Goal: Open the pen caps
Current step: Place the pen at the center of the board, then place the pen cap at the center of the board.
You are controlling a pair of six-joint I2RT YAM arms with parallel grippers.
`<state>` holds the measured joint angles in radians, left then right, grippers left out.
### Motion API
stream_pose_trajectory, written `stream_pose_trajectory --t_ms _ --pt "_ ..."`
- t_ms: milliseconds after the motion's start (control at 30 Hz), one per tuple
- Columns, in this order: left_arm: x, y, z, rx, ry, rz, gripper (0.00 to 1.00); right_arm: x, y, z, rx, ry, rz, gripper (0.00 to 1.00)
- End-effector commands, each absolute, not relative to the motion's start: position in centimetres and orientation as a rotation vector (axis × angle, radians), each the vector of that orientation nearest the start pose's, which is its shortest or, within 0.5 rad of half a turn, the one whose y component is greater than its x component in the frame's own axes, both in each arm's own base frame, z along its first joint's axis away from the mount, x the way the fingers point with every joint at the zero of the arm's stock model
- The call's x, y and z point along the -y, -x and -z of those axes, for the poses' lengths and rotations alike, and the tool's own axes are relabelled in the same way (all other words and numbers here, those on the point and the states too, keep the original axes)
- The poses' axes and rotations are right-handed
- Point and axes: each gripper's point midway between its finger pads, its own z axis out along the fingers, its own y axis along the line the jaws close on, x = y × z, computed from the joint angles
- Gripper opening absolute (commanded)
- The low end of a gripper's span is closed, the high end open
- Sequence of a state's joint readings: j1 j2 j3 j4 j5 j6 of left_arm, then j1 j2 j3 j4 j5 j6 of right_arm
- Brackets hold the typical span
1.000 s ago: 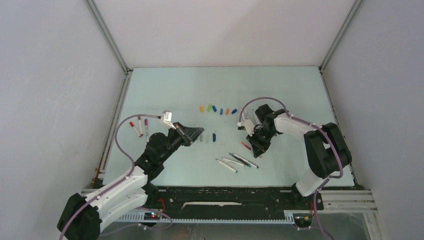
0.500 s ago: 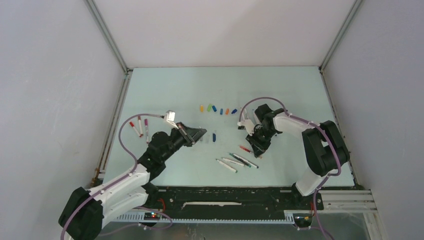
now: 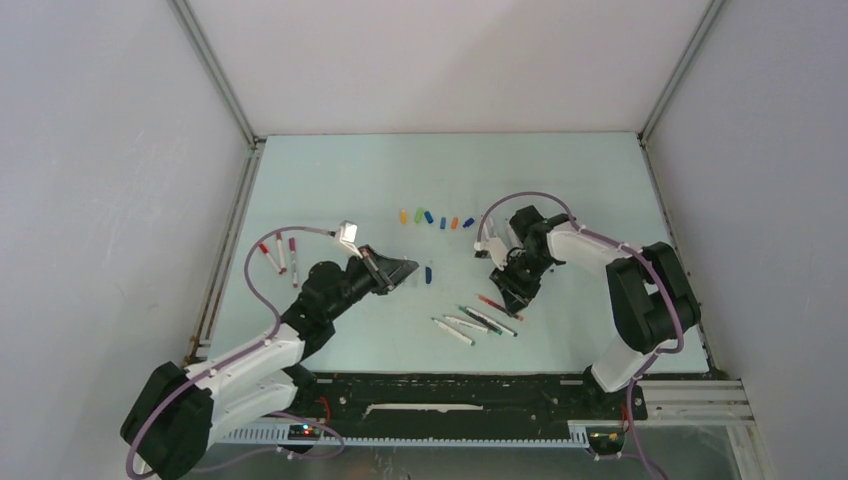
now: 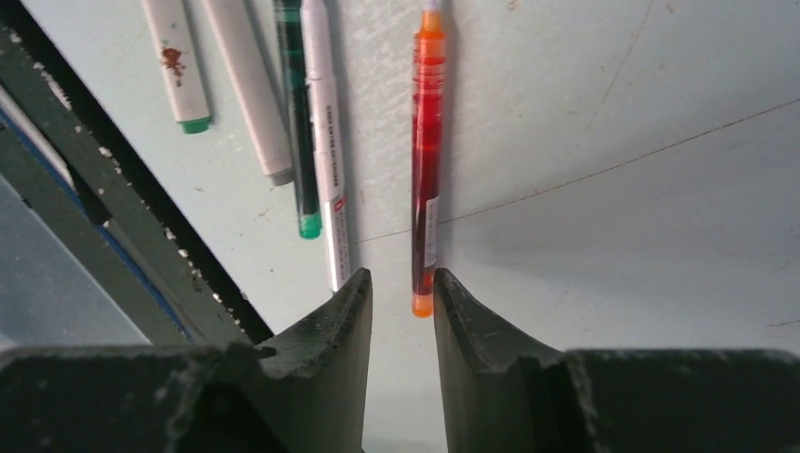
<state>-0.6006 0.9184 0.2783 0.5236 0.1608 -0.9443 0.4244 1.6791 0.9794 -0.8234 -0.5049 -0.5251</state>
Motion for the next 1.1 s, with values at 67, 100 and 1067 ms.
stream_pose_trajectory --t_ms 67,100,1067 --pt "25.4 -23.4 -18.1 -1.842 0.150 1.310 0.00 -17.3 -20.8 -6.4 -2.477 1.384 -0.861 0.34" --pt "25.7 -23.5 -17.8 -1.858 0.148 1.302 0.00 -17.2 -20.9 -6.8 -2.464 1.374 -0.865 0.34" --pt "30.6 -29.3 -5.5 -2.574 -0.089 0.474 0.08 -16.4 -22.2 -10.4 -2.331 1.280 -0.885 0.35"
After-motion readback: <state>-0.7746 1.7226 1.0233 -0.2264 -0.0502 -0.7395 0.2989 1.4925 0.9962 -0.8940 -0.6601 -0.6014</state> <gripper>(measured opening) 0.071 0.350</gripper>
